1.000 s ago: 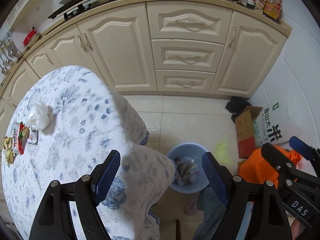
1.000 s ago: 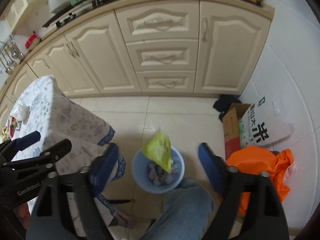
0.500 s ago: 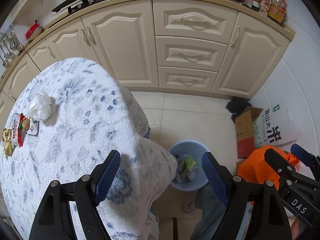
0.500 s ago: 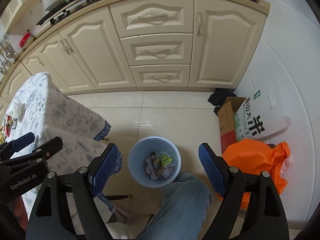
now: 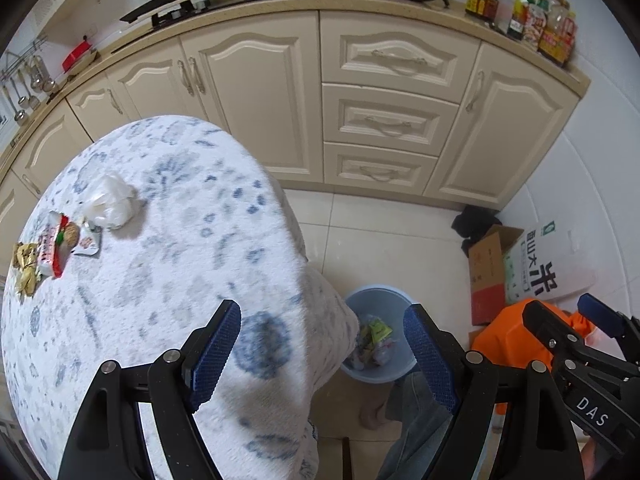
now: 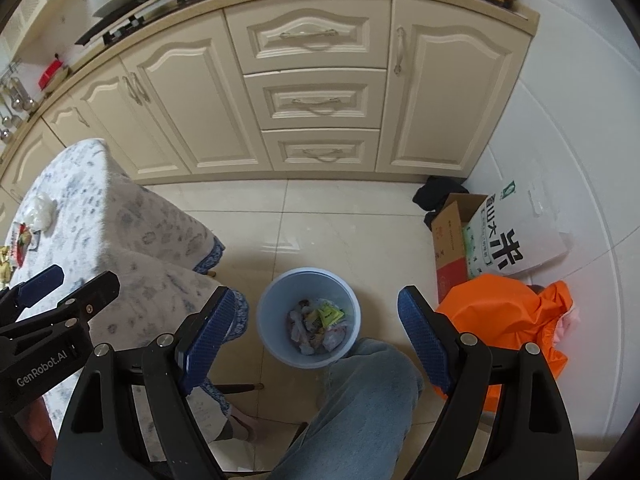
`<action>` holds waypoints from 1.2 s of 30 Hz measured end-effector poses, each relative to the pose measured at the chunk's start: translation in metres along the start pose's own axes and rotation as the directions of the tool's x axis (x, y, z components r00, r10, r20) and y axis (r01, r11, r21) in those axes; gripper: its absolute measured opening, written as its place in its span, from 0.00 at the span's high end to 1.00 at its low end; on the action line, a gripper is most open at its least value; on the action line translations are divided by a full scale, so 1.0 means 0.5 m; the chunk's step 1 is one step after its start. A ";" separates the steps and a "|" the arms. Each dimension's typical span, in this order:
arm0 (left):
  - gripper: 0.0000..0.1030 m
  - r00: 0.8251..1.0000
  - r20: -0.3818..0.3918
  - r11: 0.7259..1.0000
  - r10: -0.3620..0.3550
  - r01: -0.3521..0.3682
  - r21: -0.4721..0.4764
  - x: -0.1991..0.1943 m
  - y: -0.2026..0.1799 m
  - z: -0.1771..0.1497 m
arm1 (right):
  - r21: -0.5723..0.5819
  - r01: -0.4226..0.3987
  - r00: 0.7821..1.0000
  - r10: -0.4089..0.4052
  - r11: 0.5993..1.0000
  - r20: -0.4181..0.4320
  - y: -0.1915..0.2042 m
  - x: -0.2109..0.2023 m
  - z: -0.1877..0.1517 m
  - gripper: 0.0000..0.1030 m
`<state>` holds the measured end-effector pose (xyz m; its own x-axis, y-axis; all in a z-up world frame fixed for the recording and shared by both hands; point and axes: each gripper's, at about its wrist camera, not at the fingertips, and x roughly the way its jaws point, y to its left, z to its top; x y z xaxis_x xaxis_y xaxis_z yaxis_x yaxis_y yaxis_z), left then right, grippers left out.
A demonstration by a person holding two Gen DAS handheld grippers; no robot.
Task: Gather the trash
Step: 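Move both open tools back from the bin to the table, then grasp the clear plastic bag with the right tool while the left tool grasps the red-white wrapper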
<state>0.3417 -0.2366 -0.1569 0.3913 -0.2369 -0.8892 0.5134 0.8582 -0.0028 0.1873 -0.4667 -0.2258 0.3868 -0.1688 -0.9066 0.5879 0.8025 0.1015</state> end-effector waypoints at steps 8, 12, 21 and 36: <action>0.22 0.999 0.036 0.998 0.018 -0.015 -0.058 -0.063 0.077 -0.036 | -0.052 -0.034 0.999 0.034 0.998 0.004 0.063 -0.030 -0.014 0.13; 0.22 0.998 0.047 0.994 0.041 -0.036 -0.102 -0.091 0.130 -0.060 | -0.079 -0.051 0.999 0.051 0.996 0.004 0.097 -0.038 -0.023 0.12; 0.22 0.993 0.052 0.979 0.107 -0.096 -0.177 -0.139 0.230 -0.121 | -0.172 -0.103 0.995 0.100 0.980 -0.026 0.210 -0.033 -0.041 0.11; 0.22 0.984 0.002 0.931 0.177 -0.167 -0.325 -0.115 0.443 -0.133 | -0.308 -0.196 0.980 0.182 0.931 -0.076 0.417 0.004 -0.016 0.11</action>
<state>0.3820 -0.0025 -0.1366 0.4777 -0.0818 -0.8747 0.1647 0.9863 -0.0023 0.3049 -0.2949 -0.2098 0.4322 0.0239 -0.9015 0.2526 0.9564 0.1465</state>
